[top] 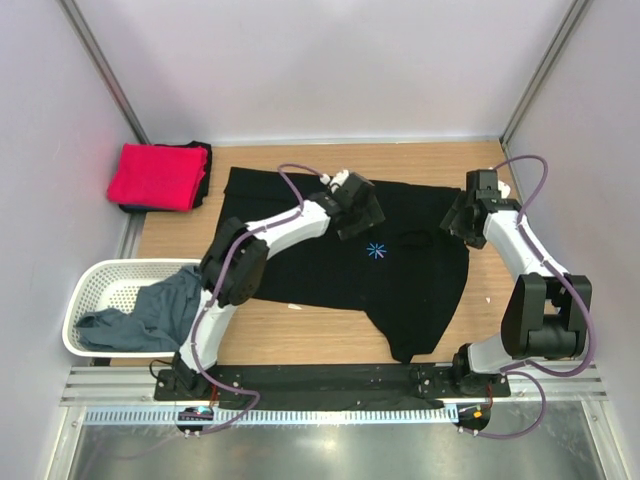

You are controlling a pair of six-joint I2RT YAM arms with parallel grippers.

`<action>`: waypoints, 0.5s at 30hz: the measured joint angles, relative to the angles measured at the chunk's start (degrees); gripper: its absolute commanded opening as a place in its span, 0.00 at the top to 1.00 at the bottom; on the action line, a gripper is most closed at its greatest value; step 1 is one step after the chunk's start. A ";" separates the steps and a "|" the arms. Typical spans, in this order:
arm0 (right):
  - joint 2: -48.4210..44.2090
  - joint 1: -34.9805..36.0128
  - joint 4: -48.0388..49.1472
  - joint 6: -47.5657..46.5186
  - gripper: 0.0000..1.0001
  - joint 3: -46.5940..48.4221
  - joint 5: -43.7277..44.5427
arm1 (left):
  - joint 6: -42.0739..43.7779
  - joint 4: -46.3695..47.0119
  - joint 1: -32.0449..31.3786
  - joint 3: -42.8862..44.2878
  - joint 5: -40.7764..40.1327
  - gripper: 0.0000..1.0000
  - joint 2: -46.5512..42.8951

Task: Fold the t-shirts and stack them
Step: Fold the tshirt

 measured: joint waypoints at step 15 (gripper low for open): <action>0.00 -0.02 7.10 1.03 0.45 -4.79 -6.05 | -7.43 -2.16 -2.69 6.45 -4.92 0.46 6.75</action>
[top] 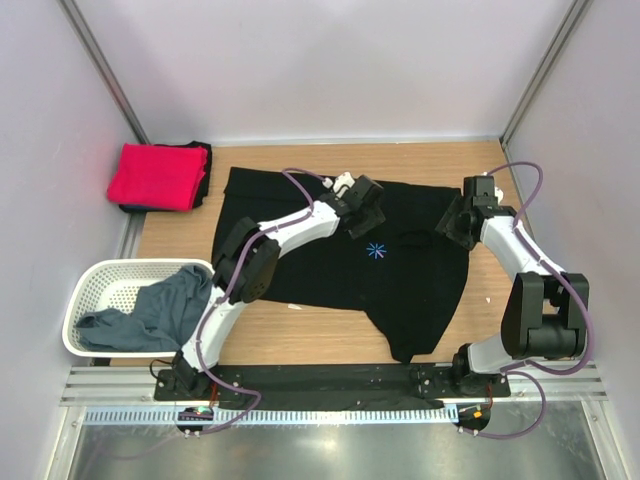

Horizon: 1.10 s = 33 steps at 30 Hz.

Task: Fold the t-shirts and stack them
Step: Fold the tshirt

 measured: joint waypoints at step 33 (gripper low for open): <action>4.72 0.00 4.31 1.01 0.61 -1.09 -6.82 | -0.04 -5.95 -0.04 8.72 -0.48 1.00 7.19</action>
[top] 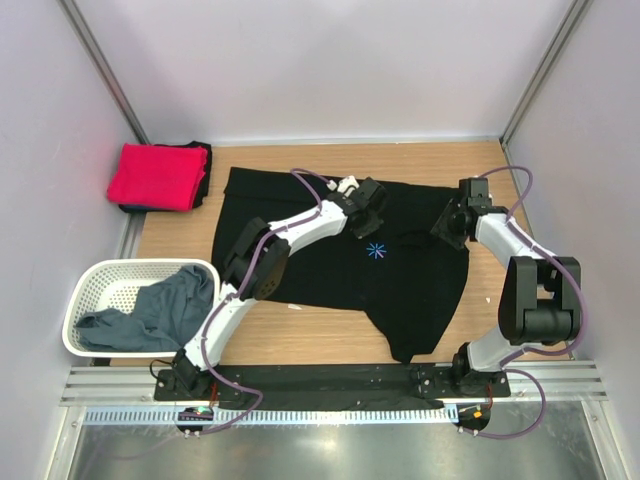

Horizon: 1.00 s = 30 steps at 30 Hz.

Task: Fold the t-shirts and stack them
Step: Fold the tshirt

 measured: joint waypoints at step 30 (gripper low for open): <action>2.05 1.62 3.15 1.07 0.71 -0.74 -2.34 | 2.08 -2.27 4.59 -5.75 3.28 1.00 -3.96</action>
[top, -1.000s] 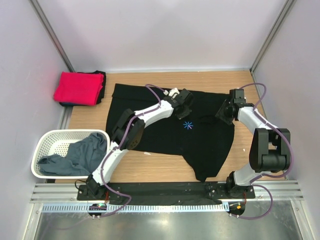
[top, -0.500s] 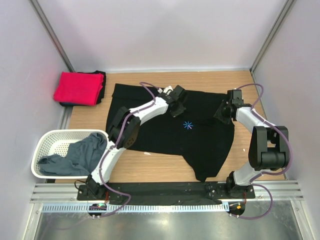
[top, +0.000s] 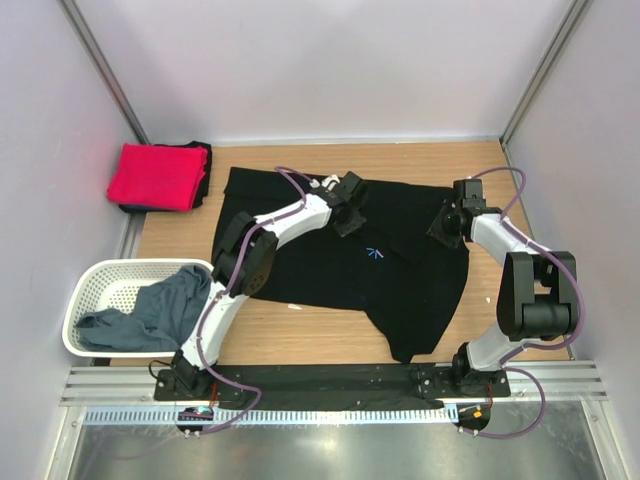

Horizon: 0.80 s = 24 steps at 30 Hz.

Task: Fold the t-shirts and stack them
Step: Fold the tshirt

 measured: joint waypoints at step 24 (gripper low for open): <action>10.32 0.02 -2.71 0.39 0.68 14.88 7.34 | 10.45 -0.11 2.78 -4.44 2.47 0.32 -5.77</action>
